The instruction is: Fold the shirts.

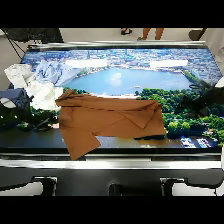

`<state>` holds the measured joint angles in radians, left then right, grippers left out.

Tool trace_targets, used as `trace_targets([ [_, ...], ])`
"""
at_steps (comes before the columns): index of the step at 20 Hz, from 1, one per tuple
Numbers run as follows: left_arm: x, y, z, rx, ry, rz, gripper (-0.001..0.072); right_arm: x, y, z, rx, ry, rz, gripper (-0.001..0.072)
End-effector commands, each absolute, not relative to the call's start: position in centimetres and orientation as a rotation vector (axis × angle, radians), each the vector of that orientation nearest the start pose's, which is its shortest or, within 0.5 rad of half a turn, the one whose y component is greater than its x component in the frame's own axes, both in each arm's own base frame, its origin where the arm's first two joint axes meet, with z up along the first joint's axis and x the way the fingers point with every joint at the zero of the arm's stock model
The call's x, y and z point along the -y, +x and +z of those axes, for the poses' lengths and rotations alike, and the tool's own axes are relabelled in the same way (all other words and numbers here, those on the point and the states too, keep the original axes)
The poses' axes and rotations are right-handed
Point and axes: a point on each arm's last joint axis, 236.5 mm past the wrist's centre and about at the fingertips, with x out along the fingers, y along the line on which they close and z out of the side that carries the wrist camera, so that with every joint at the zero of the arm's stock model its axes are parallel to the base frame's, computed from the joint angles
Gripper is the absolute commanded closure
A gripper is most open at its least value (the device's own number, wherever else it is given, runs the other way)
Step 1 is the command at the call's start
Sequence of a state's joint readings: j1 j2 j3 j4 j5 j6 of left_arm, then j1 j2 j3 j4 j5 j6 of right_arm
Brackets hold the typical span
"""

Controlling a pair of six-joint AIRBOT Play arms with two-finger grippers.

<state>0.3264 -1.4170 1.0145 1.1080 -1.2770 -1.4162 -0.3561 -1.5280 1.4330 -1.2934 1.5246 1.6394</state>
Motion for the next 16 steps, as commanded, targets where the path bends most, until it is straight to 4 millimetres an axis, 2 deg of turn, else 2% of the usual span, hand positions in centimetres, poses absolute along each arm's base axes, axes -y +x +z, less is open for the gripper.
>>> trace_targets([
  [1, 1.3, 32.5, -8.7, -1.476, -0.749, -0.127, 0.0180, 5.5, 34.0, -1.5, -1.652, 0.605, -0.055, 0.0150],
  [3, 2.0, 32.7, -9.7, -1.488, -0.755, -0.132, 0.0186, 4.9, 33.5, -2.5, -1.670, 0.616, -0.049, 0.0140],
  [5, 2.5, 33.1, -10.6, -1.492, -0.738, -0.130, 0.0246, 4.4, 32.7, -3.5, -1.694, 0.631, -0.040, 0.0128],
  [6, 2.6, 33.5, -10.8, -1.480, -0.726, -0.125, 0.0252, 4.2, 32.3, -4.0, -1.709, 0.638, -0.041, 0.0127],
  [7, 2.6, 33.9, -10.9, -1.463, -0.716, -0.118, 0.0320, 4.1, 31.9, -4.6, -1.720, 0.645, -0.044, 0.0098],
  [10, 2.6, 34.2, -11.0, -1.450, -0.709, -0.113, 0.0645, 2.6, 31.5, -6.4, -1.716, 0.707, -0.017, 0.0082],
  [12, 2.8, 33.9, -10.9, -1.463, -0.711, -0.121, 0.0665, 1.2, 31.4, -7.7, -1.699, 0.762, -0.001, 0.0082],
  [14, 2.9, 33.8, -10.5, -1.464, -0.708, -0.130, 0.0665, 0.0, 31.0, -9.2, -1.710, 0.738, 0.002, 0.0082],
  [16, 3.0, 33.8, -9.9, -1.454, -0.702, -0.138, 0.0665, -1.2, 31.6, -10.5, -1.699, 0.703, 0.006, 0.0082],
])
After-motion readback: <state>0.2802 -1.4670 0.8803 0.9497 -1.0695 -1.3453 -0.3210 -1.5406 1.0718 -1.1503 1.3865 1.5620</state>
